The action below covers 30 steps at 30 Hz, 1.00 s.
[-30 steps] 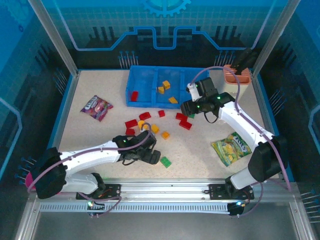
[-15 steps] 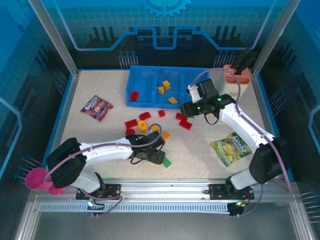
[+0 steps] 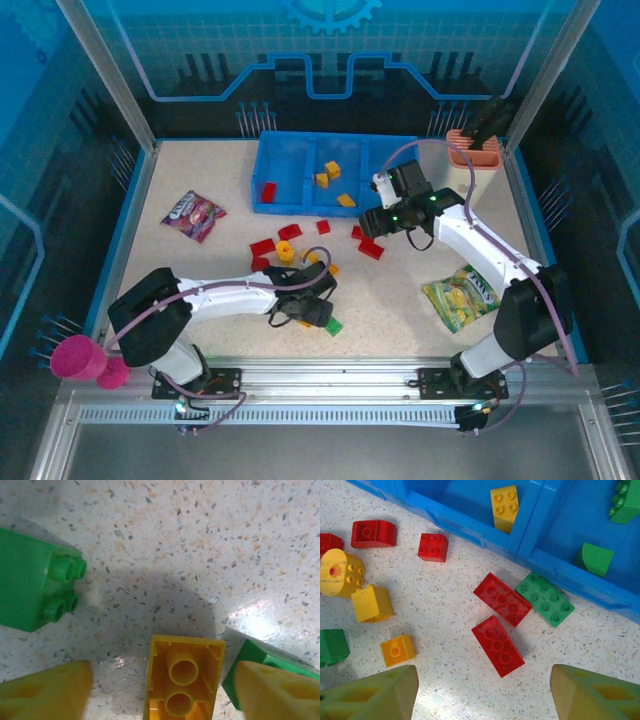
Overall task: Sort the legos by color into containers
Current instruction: Pick up the lego from the middle-left of the table.
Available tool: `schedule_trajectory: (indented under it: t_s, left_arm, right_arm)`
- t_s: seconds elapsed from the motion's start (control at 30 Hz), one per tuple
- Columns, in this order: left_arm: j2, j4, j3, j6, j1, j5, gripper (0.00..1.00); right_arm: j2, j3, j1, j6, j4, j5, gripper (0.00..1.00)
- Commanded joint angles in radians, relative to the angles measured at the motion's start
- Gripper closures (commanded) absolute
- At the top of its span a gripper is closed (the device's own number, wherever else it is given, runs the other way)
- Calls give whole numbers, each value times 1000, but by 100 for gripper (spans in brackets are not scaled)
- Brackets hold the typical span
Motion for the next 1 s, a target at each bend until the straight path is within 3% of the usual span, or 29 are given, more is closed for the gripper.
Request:
schedule_trajectory:
  t_s: [0.0, 0.37, 0.57, 0.8, 0.97]
  left_arm:
    - [43, -14, 22, -16, -6, 51, 38]
    - [82, -48, 21, -33, -6, 105, 62]
    - [52, -113, 38, -39, -4, 49, 69]
    - [8, -218, 270, 60, 78, -64, 69]
    - [57, -183, 483, 183, 159, -105, 68]
  right_arm:
    - [11, -8, -14, -12, -8, 9, 29]
    - [-15, -17, -33, -25, -19, 21, 28]
    - [-27, -29, -39, -28, -9, 18, 28]
    - [-68, -65, -40, -18, -5, 8, 28]
    - [-132, -119, -40, 7, -10, 1, 27]
